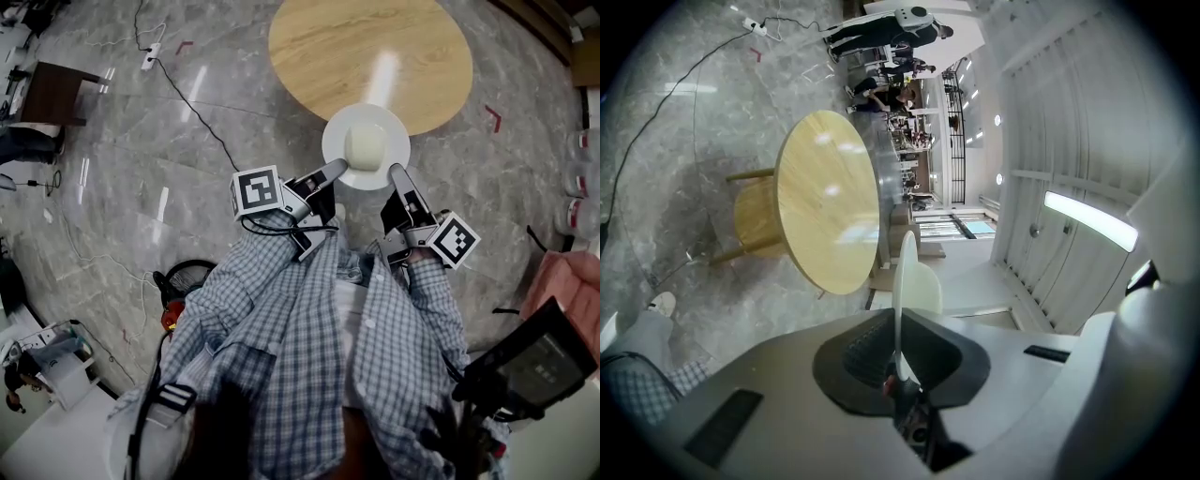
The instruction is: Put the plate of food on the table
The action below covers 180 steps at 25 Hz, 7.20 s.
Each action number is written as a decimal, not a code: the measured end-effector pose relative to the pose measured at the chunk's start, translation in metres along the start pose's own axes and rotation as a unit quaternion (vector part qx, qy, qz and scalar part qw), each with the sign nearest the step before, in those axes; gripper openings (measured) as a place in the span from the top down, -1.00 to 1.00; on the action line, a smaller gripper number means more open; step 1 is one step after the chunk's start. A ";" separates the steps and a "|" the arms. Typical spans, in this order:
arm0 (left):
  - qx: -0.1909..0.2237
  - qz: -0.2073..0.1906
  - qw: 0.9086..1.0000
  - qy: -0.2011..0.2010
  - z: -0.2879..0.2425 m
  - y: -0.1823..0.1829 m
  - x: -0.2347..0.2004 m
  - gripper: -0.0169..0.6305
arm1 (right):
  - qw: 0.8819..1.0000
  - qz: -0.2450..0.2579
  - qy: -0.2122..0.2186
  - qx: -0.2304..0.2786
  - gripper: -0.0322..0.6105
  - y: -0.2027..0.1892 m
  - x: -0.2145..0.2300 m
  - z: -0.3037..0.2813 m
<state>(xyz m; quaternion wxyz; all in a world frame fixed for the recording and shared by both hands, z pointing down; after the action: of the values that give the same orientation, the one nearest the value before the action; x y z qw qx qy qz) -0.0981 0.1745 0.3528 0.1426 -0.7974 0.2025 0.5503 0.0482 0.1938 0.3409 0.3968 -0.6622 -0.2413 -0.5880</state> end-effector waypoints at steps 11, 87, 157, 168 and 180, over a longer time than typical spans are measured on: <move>-0.001 0.002 1.000 -0.005 -0.009 0.046 -0.009 0.89 | 1.000 0.007 -0.006 -0.001 0.79 0.008 0.013 -0.044; 0.074 0.054 0.996 0.006 -0.185 0.173 0.029 0.89 | 0.995 -0.017 -0.016 -0.093 0.79 0.202 0.091 -0.167; 0.008 0.089 0.993 0.082 -0.239 0.206 -0.079 0.89 | 0.986 -0.073 -0.134 -0.071 0.79 0.183 0.209 -0.189; 0.000 0.089 0.991 0.099 -0.244 0.202 -0.090 0.89 | 0.983 -0.088 -0.149 -0.066 0.79 0.179 0.221 -0.186; -0.004 0.086 0.990 0.114 -0.245 0.204 -0.098 0.89 | 0.979 -0.086 -0.175 -0.066 0.79 0.175 0.230 -0.187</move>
<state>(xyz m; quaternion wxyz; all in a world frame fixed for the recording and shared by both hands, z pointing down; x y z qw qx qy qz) -0.0252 -0.0984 0.5300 0.0672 -0.8352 0.2832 0.4665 0.1198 -0.0910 0.5206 0.2522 -0.7561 -0.3236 -0.5099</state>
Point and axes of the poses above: the fingertips, and each gripper's own axes: z backward along the fingers, x to its right, y out of its top, the point moved 3 cm from there along z, backward along the fingers, and after that the axes turned 10 degrees about y, right-handed, at the moved point
